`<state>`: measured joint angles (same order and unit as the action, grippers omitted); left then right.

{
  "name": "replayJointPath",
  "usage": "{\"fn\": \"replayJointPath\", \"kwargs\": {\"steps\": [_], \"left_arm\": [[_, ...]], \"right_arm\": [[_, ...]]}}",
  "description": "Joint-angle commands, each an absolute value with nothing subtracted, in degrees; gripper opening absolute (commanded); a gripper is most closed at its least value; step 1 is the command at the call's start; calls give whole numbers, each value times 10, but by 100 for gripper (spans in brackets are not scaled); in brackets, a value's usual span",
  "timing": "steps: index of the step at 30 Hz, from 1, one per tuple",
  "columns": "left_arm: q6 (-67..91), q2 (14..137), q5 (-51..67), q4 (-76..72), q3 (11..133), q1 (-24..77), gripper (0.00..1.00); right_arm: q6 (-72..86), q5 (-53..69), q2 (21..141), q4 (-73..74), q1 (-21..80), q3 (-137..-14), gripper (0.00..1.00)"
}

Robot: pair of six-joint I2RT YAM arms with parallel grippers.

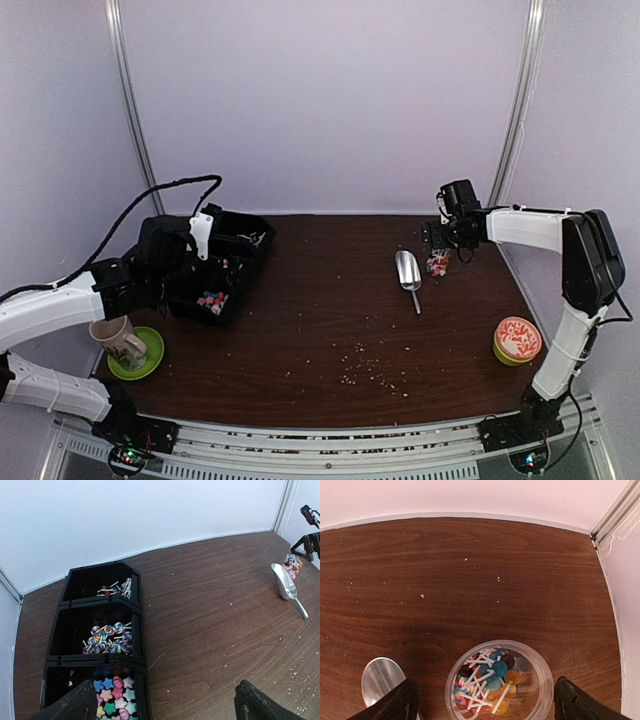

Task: Pack the candies
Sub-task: Place the packed packing box at the center of the board, then reset both arms

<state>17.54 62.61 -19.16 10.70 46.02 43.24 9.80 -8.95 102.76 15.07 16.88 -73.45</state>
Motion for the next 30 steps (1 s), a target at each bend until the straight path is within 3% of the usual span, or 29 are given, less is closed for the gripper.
{"fn": "replayJointPath", "kwargs": {"steps": [1,12,22,30], "left_arm": [[193,617,-203,117,453,426,98],[191,572,-230,132,442,424,98],[196,531,-232,147,432,423,98],[200,481,-238,163,399,423,98]], "right_arm": [[102,-96,997,151,165,-727,100],[104,-104,842,186,203,-679,100],[68,-147,680,191,369,-595,99],[67,-69,534,176,419,-493,100]]}}
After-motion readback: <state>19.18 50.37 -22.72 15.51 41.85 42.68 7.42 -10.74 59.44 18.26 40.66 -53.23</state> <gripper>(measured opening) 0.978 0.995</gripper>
